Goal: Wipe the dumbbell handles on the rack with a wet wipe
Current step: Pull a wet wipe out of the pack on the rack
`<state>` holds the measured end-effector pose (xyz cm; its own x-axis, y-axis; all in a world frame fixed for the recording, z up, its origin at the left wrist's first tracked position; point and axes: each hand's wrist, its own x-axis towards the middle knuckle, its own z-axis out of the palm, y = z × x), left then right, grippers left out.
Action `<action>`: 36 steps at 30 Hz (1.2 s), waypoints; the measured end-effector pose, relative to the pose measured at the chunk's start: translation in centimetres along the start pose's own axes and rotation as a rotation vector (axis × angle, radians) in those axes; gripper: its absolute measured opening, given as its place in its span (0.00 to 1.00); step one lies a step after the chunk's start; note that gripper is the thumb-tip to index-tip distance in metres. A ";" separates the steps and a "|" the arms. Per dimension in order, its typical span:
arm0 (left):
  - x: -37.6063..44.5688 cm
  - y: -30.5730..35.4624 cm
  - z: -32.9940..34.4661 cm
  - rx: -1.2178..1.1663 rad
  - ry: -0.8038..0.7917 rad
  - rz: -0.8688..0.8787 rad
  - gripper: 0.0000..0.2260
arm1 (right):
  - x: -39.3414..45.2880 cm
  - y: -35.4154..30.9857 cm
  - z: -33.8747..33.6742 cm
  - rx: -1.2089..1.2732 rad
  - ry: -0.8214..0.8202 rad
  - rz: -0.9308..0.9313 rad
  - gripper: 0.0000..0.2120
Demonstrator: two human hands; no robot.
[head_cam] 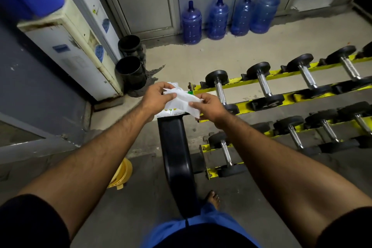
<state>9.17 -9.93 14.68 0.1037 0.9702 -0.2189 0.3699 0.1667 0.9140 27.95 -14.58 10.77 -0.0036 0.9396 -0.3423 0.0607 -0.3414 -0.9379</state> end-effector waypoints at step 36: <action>-9.0 4.8 25.5 0.274 0.003 0.082 0.08 | -10.8 5.7 -19.9 0.414 0.023 0.217 0.07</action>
<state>33.56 -22.36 12.32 0.1414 0.9790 -0.1467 0.5960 0.0341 0.8022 48.19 -26.21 10.22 -0.0124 0.8441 -0.5361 -0.3456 -0.5067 -0.7898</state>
